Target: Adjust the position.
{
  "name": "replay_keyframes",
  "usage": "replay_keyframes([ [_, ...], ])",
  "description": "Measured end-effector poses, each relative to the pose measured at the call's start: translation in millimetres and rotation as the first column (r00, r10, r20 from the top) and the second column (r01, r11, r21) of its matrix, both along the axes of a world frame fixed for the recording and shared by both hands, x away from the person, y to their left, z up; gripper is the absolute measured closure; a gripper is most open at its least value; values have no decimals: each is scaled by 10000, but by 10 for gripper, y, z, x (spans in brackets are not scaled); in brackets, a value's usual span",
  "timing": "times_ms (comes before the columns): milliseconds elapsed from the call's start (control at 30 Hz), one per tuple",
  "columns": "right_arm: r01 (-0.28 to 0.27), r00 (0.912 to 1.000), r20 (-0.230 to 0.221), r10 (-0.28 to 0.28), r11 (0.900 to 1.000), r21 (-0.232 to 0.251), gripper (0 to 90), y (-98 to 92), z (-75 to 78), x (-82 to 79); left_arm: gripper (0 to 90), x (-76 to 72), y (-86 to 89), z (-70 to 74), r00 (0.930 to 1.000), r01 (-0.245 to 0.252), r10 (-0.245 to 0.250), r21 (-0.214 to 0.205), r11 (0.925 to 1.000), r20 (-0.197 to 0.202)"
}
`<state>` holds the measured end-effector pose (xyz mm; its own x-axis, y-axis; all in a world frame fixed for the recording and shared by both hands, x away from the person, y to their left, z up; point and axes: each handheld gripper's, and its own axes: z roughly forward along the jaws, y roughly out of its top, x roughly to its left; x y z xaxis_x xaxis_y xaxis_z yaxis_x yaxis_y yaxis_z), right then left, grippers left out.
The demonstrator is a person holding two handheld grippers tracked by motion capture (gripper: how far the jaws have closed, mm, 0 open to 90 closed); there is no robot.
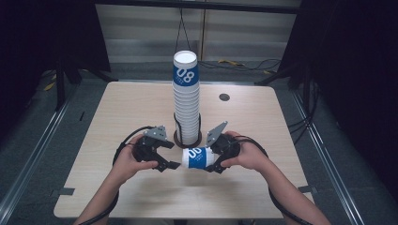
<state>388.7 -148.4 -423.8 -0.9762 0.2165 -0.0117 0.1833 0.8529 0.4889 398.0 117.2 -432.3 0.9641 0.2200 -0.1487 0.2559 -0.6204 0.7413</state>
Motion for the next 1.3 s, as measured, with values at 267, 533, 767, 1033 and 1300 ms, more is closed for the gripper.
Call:
replay_keyframes([
  [267,-154,9998,83,156,9994,-311,191,46,52,31,161,-8,-3,-5,10000,13,-13,-49,10000,28],
  [533,-199,9998,-18,198,9976,-661,190,78,67,26,162,-13,-3,0,10000,-10,8,183,9998,90],
  [767,-309,9995,3,311,9950,-947,190,113,102,24,163,-20,-20,4,9996,106,-114,335,9994,250],
  [1033,-401,9992,4,405,9904,-1320,190,133,155,26,163,-25,-30,5,9994,191,-204,504,9985,262],
  [1300,-634,9979,7,644,9831,-1718,190,193,175,32,165,-31,-40,2,9991,246,-268,676,9974,324],
])
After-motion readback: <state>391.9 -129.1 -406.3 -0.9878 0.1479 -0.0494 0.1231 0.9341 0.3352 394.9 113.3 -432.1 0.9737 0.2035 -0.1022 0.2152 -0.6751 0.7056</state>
